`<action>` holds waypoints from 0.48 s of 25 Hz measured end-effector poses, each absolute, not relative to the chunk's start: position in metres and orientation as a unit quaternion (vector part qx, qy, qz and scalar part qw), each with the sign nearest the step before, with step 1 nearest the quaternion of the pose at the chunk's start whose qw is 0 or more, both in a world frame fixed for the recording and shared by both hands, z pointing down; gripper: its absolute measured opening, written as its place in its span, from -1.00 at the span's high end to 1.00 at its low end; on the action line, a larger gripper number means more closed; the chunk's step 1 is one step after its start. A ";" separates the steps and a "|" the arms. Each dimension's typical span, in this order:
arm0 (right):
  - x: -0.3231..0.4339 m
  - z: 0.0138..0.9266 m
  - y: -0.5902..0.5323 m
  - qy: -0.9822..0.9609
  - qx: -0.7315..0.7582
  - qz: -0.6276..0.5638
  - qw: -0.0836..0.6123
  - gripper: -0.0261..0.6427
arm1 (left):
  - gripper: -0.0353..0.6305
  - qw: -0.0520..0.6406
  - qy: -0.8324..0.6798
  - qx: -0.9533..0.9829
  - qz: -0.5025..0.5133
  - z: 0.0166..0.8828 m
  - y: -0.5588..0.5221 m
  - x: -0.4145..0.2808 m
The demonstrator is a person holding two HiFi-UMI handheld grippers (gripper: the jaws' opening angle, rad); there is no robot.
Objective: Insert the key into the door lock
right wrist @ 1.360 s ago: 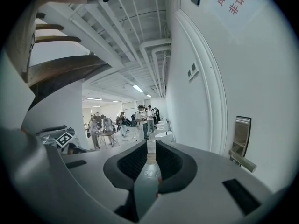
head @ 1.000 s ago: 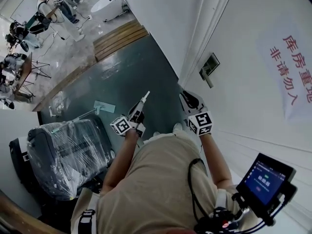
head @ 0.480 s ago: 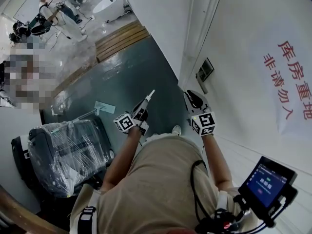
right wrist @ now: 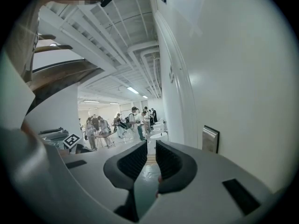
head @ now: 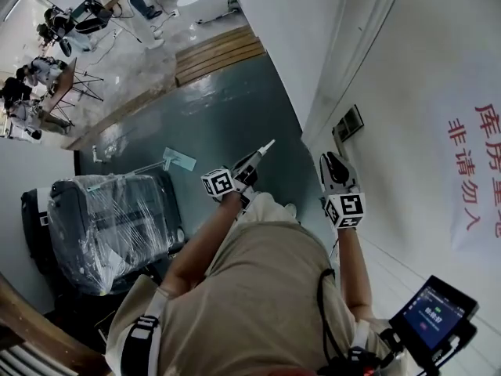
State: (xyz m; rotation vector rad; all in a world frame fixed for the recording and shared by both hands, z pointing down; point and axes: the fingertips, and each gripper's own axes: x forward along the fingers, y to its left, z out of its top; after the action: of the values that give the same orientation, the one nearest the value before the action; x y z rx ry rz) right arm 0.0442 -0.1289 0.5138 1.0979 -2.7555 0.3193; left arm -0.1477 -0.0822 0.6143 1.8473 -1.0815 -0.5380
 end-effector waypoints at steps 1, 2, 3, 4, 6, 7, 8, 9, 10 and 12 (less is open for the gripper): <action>0.043 0.515 -0.131 -0.920 0.368 0.108 0.080 0.74 | 0.79 0.451 -0.436 0.748 -0.216 0.614 -0.085 -0.148; 0.042 0.516 -0.133 -0.920 0.368 0.110 0.081 0.74 | 0.79 0.452 -0.434 0.749 -0.214 0.614 -0.089 -0.149; 0.040 0.518 -0.135 -0.919 0.369 0.111 0.082 0.74 | 0.79 0.452 -0.434 0.750 -0.212 0.614 -0.093 -0.151; 0.038 0.520 -0.138 -0.919 0.370 0.112 0.084 0.74 | 0.79 0.451 -0.435 0.751 -0.210 0.616 -0.097 -0.154; 0.034 0.522 -0.144 -0.916 0.374 0.113 0.087 0.74 | 0.79 0.449 -0.436 0.753 -0.204 0.618 -0.107 -0.159; 0.032 0.523 -0.147 -0.915 0.377 0.113 0.087 0.74 | 0.79 0.452 -0.433 0.754 -0.201 0.618 -0.112 -0.160; 0.030 0.524 -0.151 -0.913 0.381 0.114 0.088 0.74 | 0.79 0.454 -0.428 0.755 -0.199 0.618 -0.118 -0.162; 0.027 0.524 -0.156 -0.912 0.384 0.115 0.088 0.74 | 0.79 0.457 -0.424 0.757 -0.198 0.618 -0.124 -0.164; 0.023 0.525 -0.161 -0.911 0.387 0.116 0.088 0.74 | 0.79 0.459 -0.422 0.757 -0.195 0.620 -0.129 -0.168; 0.014 0.524 -0.171 -0.909 0.391 0.117 0.088 0.74 | 0.79 0.463 -0.419 0.759 -0.184 0.624 -0.139 -0.176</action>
State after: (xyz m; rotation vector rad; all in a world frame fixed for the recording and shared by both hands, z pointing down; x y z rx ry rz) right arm 0.0139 -0.1711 0.5240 1.1645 -2.7045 0.3491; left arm -0.1759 -0.1394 0.6242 1.8653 -1.0292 -0.4530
